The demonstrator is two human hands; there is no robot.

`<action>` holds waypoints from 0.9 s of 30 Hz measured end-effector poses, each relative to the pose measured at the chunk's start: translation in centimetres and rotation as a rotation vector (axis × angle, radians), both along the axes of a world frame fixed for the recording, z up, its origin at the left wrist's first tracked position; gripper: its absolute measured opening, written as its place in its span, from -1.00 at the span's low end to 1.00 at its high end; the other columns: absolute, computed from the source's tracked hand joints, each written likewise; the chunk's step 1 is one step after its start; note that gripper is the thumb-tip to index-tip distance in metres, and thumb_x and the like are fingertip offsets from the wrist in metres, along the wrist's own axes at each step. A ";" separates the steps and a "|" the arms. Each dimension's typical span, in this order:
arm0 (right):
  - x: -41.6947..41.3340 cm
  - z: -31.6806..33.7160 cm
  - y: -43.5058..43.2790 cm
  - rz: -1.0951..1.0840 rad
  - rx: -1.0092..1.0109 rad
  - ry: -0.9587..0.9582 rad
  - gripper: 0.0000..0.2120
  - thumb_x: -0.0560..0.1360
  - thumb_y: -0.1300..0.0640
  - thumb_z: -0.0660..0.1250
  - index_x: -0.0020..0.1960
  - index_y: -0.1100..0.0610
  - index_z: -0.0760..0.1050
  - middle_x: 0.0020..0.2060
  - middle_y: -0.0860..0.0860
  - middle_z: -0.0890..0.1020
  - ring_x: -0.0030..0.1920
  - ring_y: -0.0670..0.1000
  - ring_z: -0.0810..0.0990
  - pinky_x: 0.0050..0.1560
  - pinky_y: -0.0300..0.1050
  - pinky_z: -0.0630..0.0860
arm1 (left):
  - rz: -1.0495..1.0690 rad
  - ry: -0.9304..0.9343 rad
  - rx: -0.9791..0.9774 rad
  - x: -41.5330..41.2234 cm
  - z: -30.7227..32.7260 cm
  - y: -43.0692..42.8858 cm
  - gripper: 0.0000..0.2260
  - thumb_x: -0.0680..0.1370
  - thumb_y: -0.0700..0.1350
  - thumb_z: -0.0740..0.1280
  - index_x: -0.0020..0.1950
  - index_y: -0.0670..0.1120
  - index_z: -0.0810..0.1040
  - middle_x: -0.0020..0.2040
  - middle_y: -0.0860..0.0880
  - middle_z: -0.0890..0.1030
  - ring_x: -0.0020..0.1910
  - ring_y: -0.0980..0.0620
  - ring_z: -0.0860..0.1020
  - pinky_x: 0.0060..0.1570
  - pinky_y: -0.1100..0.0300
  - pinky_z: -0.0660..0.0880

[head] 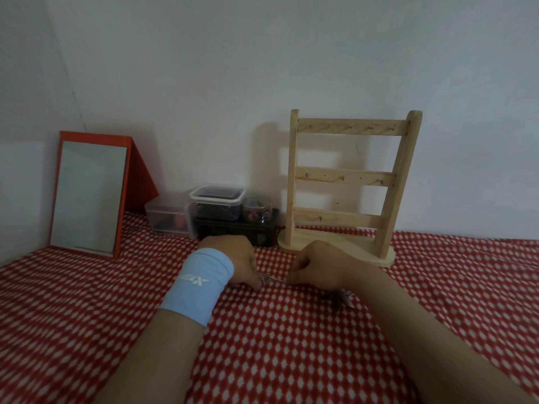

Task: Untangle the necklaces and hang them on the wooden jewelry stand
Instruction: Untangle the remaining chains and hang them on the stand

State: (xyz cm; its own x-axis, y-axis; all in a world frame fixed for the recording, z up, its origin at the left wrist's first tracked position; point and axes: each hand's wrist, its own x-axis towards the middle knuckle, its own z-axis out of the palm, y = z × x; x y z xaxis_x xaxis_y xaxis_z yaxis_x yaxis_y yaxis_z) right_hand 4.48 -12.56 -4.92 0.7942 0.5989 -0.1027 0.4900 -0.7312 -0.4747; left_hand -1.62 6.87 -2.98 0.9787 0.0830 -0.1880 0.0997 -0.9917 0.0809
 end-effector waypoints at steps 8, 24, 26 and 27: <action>-0.4 0.4 0.4 0.038 -0.149 -0.213 -0.77 0.52 -0.15 0.41 0.02 -0.04 0.72 -0.10 -0.12 0.69 -0.08 -0.13 0.59 0.03 -0.15 0.57 | -0.116 -0.071 -0.262 0.0 -0.4 -0.5 -0.84 0.39 0.00 0.54 -0.11 0.07 0.60 -0.12 0.14 0.57 -0.09 0.15 0.55 -0.02 0.23 0.53; -0.9 -1.4 2.2 0.004 0.317 -0.140 -0.91 0.65 0.10 0.27 0.04 -0.05 0.52 -0.03 -0.14 0.57 -0.02 -0.15 0.52 -0.05 -0.33 0.42 | -0.108 -0.292 -0.461 0.2 -1.1 0.3 -0.93 0.49 -0.07 0.39 -0.17 0.11 0.58 -0.12 0.15 0.58 -0.11 0.16 0.55 0.02 0.20 0.51; -0.8 -1.0 2.2 -0.009 0.437 -0.058 -0.91 0.61 0.10 0.31 -0.05 -0.05 0.54 -0.08 -0.10 0.61 -0.04 -0.10 0.57 0.01 -0.16 0.49 | -0.083 -0.351 -0.605 0.4 -1.0 0.0 -0.90 0.52 -0.11 0.35 -0.16 0.08 0.56 -0.15 0.12 0.58 -0.14 0.15 0.54 -0.04 0.23 0.48; -1.0 -0.7 2.1 -0.015 0.502 -0.019 -0.91 0.59 0.08 0.34 -0.10 -0.04 0.56 -0.13 -0.09 0.64 -0.07 -0.08 0.60 0.01 -0.12 0.51 | -0.078 -0.366 -0.664 0.4 -1.0 -0.2 -0.88 0.53 -0.14 0.33 -0.15 0.07 0.56 -0.15 0.10 0.59 -0.13 0.13 0.55 -0.06 0.23 0.47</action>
